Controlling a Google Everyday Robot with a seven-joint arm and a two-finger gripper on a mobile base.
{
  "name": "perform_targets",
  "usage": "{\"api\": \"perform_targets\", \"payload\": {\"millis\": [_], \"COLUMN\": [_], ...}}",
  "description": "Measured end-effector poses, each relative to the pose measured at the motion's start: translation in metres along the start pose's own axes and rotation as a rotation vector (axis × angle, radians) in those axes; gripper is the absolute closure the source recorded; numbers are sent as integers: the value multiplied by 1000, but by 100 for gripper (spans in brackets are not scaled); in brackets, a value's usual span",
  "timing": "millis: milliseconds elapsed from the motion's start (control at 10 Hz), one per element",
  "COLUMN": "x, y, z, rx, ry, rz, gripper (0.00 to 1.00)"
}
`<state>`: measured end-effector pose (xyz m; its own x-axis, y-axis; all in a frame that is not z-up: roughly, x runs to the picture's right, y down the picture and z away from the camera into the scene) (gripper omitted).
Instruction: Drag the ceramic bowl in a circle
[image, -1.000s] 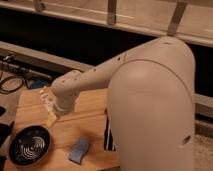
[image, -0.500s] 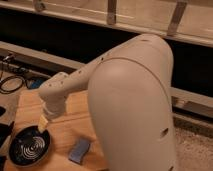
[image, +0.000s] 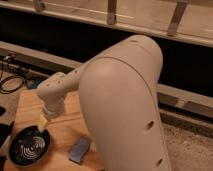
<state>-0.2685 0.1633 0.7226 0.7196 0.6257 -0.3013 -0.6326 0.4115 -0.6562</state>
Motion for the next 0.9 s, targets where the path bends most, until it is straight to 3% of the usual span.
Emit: {"api": "perform_targets", "payload": {"millis": [200, 900], "x": [-7, -21], "y": [-1, 18], "z": [5, 70], "rx": [-22, -143], "ry": [12, 67], "rz": [-15, -60], "gripper": [20, 20]}}
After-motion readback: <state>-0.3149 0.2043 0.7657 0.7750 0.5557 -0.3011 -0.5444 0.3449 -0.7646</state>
